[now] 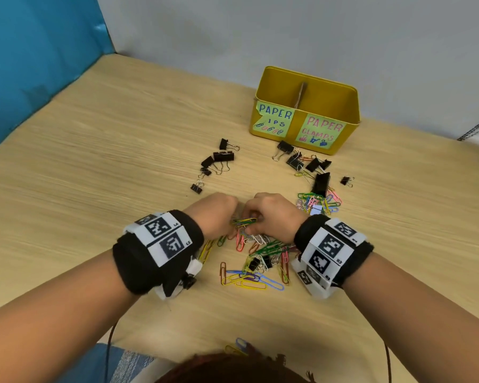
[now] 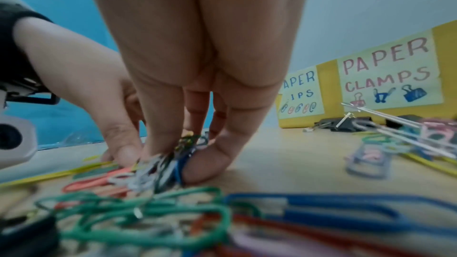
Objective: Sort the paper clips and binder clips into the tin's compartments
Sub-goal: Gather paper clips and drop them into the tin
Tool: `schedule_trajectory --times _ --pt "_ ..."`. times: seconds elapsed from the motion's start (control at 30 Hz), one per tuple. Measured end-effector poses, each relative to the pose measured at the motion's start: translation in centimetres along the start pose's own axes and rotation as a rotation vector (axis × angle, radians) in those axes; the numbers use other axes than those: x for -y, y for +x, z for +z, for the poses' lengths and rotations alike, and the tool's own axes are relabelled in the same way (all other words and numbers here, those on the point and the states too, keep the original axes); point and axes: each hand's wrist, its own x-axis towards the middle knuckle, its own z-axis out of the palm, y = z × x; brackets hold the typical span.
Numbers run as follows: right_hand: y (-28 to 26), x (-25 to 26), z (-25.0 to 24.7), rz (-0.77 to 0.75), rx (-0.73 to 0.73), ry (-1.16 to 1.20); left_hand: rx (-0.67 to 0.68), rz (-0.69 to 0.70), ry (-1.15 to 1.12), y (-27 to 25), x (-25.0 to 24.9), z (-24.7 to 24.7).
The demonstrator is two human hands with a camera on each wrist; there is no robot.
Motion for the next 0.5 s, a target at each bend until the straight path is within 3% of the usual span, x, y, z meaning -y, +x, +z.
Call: schedule_trajectory --times 0.1,0.33,0.5 --pt "-0.1 -0.7 -0.1 0.011 -0.054 0.033 -0.058 -0.014 -0.021 0.4 0.4 -0.4" --pt "-0.4 -0.6 0.5 0.019 -0.064 -0.025 -0.021 -0.004 0.012 -0.2 -0.6 -0.1" --pt "-0.3 -1.2 0.4 0.046 -0.129 0.062 -0.017 0.033 -0.005 0.4 -1.6 0.3"
